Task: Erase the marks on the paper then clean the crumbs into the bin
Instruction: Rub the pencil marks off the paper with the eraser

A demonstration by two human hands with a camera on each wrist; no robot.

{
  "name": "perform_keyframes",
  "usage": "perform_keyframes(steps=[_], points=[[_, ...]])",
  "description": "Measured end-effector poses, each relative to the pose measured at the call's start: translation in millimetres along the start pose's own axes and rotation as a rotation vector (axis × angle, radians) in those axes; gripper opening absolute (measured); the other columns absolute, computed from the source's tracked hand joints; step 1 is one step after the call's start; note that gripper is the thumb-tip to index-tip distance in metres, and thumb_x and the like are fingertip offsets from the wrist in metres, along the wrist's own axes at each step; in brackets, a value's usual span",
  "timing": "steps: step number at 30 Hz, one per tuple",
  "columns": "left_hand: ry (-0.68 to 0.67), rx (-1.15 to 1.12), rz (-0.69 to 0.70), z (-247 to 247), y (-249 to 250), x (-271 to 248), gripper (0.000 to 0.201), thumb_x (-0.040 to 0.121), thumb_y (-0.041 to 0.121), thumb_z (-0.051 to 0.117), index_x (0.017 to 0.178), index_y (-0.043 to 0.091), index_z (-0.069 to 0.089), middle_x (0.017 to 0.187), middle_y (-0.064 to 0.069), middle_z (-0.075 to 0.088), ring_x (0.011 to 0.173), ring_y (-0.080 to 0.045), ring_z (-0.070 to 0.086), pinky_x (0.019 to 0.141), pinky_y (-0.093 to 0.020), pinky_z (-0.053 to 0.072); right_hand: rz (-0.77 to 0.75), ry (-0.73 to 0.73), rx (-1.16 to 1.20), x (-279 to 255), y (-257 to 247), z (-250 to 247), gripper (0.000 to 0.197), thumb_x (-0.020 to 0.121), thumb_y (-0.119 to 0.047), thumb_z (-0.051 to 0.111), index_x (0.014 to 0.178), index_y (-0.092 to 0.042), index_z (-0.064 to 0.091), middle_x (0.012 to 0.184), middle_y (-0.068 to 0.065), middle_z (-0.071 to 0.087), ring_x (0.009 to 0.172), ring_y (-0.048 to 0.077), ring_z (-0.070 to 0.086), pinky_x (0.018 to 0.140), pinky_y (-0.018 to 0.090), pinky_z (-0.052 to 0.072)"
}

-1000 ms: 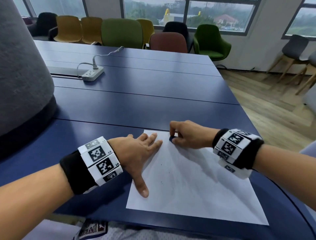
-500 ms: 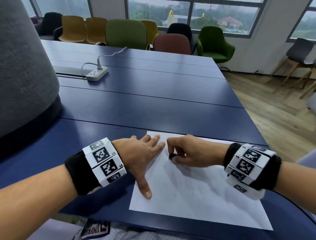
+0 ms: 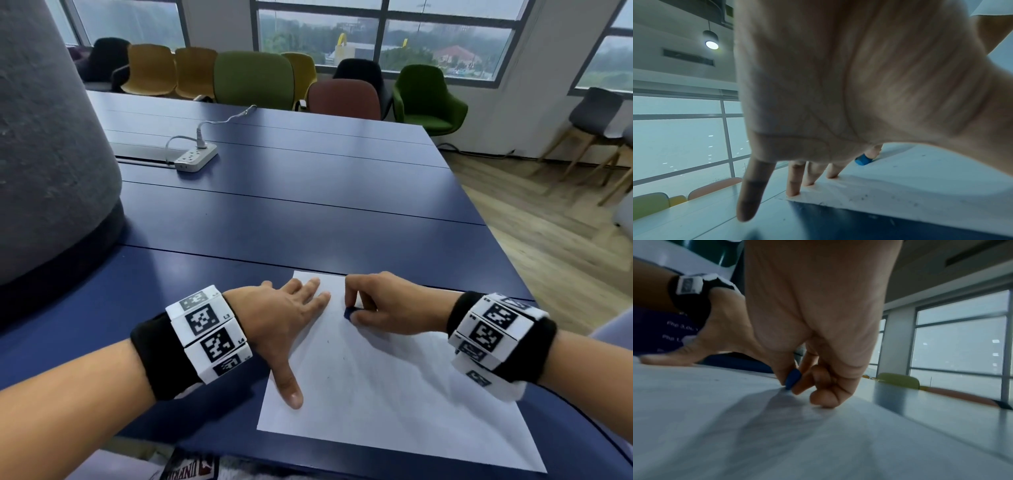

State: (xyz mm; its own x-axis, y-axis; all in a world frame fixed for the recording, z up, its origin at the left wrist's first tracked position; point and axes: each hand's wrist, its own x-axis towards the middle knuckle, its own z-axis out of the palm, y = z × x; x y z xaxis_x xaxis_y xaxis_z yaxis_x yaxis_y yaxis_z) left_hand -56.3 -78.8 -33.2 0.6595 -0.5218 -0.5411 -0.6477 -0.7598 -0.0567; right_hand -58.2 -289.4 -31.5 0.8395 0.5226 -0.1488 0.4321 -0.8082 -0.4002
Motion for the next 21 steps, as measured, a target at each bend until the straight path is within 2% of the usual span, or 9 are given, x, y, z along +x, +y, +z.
perform_keyframes(steps=[2, 5, 10, 13, 15, 17, 19, 21], points=[[-0.006, 0.001, -0.002, 0, 0, 0, 0.152, 0.048, 0.079, 0.076, 0.152, 0.025, -0.02, 0.162, 0.002, -0.021, 0.149, -0.018, -0.01, 0.119, -0.056, 0.01, -0.02, -0.036, 0.046, -6, -4, 6, 0.008, 0.088, -0.024, 0.062, 0.088, -0.022, 0.054, 0.058, -0.01, 0.049, 0.052, 0.0, 0.048, 0.051, 0.014, 0.033], [-0.006, 0.008, 0.002, -1, 1, 1, 0.152, 0.047, 0.079, 0.077, 0.152, 0.026, -0.019, 0.162, 0.0, -0.02, 0.15, -0.02, -0.008, 0.119, -0.056, 0.011, -0.083, -0.171, 0.056, -15, -15, 7, 0.006, 0.088, -0.025, 0.063, 0.09, -0.023, 0.057, 0.06, -0.01, 0.05, 0.055, 0.002, 0.048, 0.053, 0.013, 0.037], [0.012, 0.008, 0.013, 2, 0, 3, 0.151, 0.043, 0.081, 0.076, 0.151, 0.034, -0.019, 0.163, -0.002, -0.016, 0.149, -0.023, -0.002, 0.118, -0.054, 0.015, -0.016, 0.014, 0.022, -7, -7, 6, 0.009, 0.088, -0.022, 0.061, 0.088, -0.021, 0.052, 0.06, -0.01, 0.048, 0.054, -0.004, 0.049, 0.05, 0.014, 0.032], [0.015, 0.011, 0.018, 1, 1, 4, 0.151, 0.043, 0.08, 0.077, 0.151, 0.034, -0.018, 0.163, -0.005, -0.015, 0.149, -0.026, -0.002, 0.119, -0.054, 0.015, -0.081, -0.101, 0.052, -18, -16, 13, 0.008, 0.088, -0.021, 0.061, 0.088, -0.022, 0.052, 0.061, -0.012, 0.048, 0.055, 0.001, 0.047, 0.053, 0.013, 0.035], [0.01, 0.013, 0.01, 1, 1, 4, 0.151, 0.043, 0.08, 0.077, 0.151, 0.034, -0.019, 0.163, -0.005, -0.016, 0.15, -0.027, -0.002, 0.119, -0.054, 0.014, -0.109, -0.178, 0.035, -19, -20, 10, 0.01, 0.088, -0.024, 0.062, 0.085, -0.027, 0.053, 0.062, -0.011, 0.049, 0.056, 0.001, 0.048, 0.054, 0.012, 0.036], [0.002, 0.019, 0.006, 1, 1, 5, 0.153, 0.043, 0.081, 0.077, 0.151, 0.034, -0.021, 0.162, -0.005, -0.018, 0.15, -0.026, -0.004, 0.119, -0.054, 0.013, -0.075, -0.125, 0.009, -14, -15, 5, 0.016, 0.088, -0.025, 0.063, 0.082, -0.033, 0.051, 0.061, -0.01, 0.049, 0.056, 0.0, 0.049, 0.053, 0.013, 0.035], [-0.003, 0.019, 0.002, 2, 1, 5, 0.152, 0.042, 0.081, 0.076, 0.15, 0.035, -0.021, 0.162, -0.003, -0.019, 0.15, -0.025, -0.005, 0.119, -0.054, 0.013, -0.02, -0.028, 0.021, -11, -10, 5, 0.011, 0.088, -0.024, 0.062, 0.086, -0.027, 0.052, 0.06, -0.01, 0.049, 0.054, -0.002, 0.048, 0.053, 0.014, 0.032], [0.0, 0.014, 0.001, 2, 1, 5, 0.151, 0.043, 0.081, 0.076, 0.15, 0.035, -0.02, 0.162, -0.003, -0.019, 0.15, -0.024, -0.005, 0.119, -0.054, 0.013, -0.023, -0.046, 0.056, -16, -10, 10, 0.01, 0.089, -0.023, 0.061, 0.088, -0.023, 0.052, 0.06, -0.011, 0.048, 0.055, -0.001, 0.048, 0.053, 0.014, 0.033]])
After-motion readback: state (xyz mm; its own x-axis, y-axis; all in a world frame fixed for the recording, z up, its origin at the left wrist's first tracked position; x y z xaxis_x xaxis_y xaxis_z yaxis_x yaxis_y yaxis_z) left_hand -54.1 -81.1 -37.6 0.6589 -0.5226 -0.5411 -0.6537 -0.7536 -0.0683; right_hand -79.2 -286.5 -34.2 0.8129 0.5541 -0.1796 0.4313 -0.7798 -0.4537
